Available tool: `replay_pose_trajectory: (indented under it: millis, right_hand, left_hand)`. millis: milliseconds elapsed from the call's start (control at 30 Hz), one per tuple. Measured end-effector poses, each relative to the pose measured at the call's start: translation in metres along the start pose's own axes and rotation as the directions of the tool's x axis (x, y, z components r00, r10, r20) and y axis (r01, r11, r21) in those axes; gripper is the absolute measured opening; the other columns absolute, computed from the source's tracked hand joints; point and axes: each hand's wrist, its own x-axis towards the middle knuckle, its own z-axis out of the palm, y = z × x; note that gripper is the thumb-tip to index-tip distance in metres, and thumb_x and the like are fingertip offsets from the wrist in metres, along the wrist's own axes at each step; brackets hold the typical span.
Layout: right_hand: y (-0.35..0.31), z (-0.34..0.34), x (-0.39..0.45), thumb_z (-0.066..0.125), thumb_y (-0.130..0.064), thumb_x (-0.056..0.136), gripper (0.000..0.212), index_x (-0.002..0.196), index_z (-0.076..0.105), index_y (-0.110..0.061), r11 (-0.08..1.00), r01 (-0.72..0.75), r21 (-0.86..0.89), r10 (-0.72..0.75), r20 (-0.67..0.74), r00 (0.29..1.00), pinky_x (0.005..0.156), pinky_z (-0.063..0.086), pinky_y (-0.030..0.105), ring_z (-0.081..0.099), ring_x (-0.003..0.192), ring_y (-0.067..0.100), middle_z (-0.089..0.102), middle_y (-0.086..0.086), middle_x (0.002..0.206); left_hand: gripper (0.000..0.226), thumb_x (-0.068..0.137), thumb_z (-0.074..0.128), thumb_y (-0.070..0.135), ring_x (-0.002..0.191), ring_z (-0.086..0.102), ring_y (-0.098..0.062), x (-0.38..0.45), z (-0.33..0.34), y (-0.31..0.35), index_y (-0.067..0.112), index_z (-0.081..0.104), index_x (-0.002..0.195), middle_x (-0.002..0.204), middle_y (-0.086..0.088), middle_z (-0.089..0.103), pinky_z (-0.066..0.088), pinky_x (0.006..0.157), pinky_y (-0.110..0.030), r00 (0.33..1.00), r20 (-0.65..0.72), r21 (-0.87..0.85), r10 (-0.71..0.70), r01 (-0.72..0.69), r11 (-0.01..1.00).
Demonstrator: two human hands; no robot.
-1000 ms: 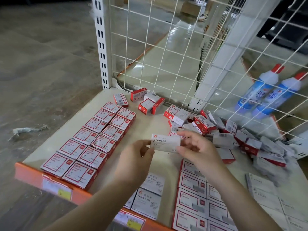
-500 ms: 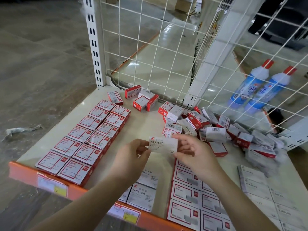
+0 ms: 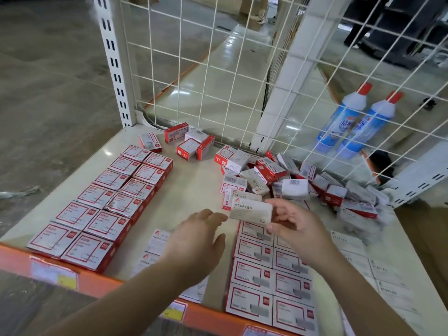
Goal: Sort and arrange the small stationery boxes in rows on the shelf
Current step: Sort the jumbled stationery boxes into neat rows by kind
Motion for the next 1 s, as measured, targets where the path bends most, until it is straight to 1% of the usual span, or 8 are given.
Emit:
replay_pose_trajectory:
  millis: [133,233,333,433,567,700,867,1000]
  right_hand:
    - [0.016,-0.025,-0.015,0.064,-0.005,0.083,0.047,0.097,0.051,-0.049,0.998,-0.061,0.020,0.062,-0.027,0.998,0.065,0.047,0.009,0.056,0.087,-0.012,0.064,-0.020,0.094]
    - [0.033,-0.047,-0.027,0.063,-0.004,0.083,0.043,0.099,0.056,-0.043,0.993,-0.105,0.047,0.107,-0.047,0.993,0.066,0.046,0.007,0.061,0.089,-0.007,0.068,-0.019,0.092]
    - [0.051,-0.067,-0.037,0.063,-0.001,0.082,0.039,0.103,0.062,-0.034,0.992,-0.128,0.007,0.129,-0.080,0.988,0.067,0.043,0.001,0.059,0.087,-0.012,0.068,-0.021,0.090]
    - [0.067,-0.084,-0.048,0.063,0.007,0.080,0.041,0.101,0.064,-0.028,0.987,-0.156,0.042,0.160,-0.136,0.978,0.068,0.043,0.001,0.060,0.082,-0.013,0.067,-0.019,0.090]
    - [0.090,-0.102,-0.065,0.062,0.013,0.078,0.046,0.102,0.065,-0.026,0.966,-0.207,0.152,0.235,-0.190,0.953,0.069,0.050,0.012,0.066,0.078,0.003,0.072,-0.007,0.082]
    - [0.104,-0.121,-0.075,0.060,0.013,0.081,0.042,0.098,0.062,-0.025,0.953,-0.240,0.185,0.281,-0.242,0.929,0.064,0.048,0.009,0.061,0.066,-0.002,0.065,-0.005,0.075]
    - [0.123,-0.142,-0.082,0.063,0.007,0.082,0.040,0.112,0.061,-0.019,0.935,-0.325,0.142,0.352,-0.264,0.898,0.068,0.049,0.008,0.062,0.077,0.008,0.066,0.003,0.091]
    - [0.130,-0.151,-0.084,0.062,0.006,0.082,0.039,0.106,0.060,-0.026,0.929,-0.350,0.122,0.370,-0.252,0.894,0.064,0.048,0.008,0.065,0.072,-0.002,0.069,-0.006,0.088]
  left_hand:
    - [0.038,0.097,0.037,0.033,0.120,0.040,-0.008,0.002,0.015,0.020,0.031,0.036,0.135,0.135,0.012,0.041,0.035,0.097,-0.022,0.986,0.137,0.144,0.094,-0.114,0.983]
    - [0.037,0.098,0.037,0.027,0.122,0.036,-0.010,0.006,0.029,0.036,0.028,0.036,0.135,0.136,0.009,0.038,0.031,0.105,-0.028,0.950,0.267,0.176,0.159,-0.210,0.962]
    - [0.040,0.097,0.039,0.024,0.127,0.031,-0.011,0.011,0.043,0.053,0.027,0.035,0.136,0.140,0.008,0.035,0.030,0.109,-0.035,0.914,0.346,0.178,0.212,-0.286,0.942]
    - [0.044,0.097,0.038,0.024,0.134,0.026,-0.012,0.016,0.057,0.070,0.024,0.031,0.141,0.147,0.006,0.030,0.020,0.112,-0.032,0.873,0.378,0.184,0.308,-0.396,0.899]
    - [0.047,0.099,0.035,0.027,0.139,0.019,-0.011,0.021,0.077,0.092,0.021,0.026,0.145,0.152,0.004,0.023,0.011,0.114,-0.027,0.804,0.392,0.172,0.448,-0.542,0.822]
    - [0.050,0.101,0.030,0.031,0.143,0.005,-0.012,0.025,0.098,0.113,0.021,0.015,0.148,0.156,0.003,0.009,-0.004,0.108,-0.023,0.751,0.439,0.152,0.494,-0.604,0.783]
    - [0.054,0.100,0.029,0.034,0.143,0.001,-0.013,0.030,0.116,0.133,0.019,0.011,0.149,0.157,0.001,0.004,-0.003,0.113,-0.027,0.723,0.456,0.149,0.519,-0.637,0.757]
    - [0.053,0.100,0.028,0.034,0.144,-0.001,-0.014,0.033,0.128,0.142,0.018,0.011,0.149,0.157,0.000,0.003,-0.003,0.114,-0.028,0.710,0.478,0.148,0.517,-0.645,0.749]
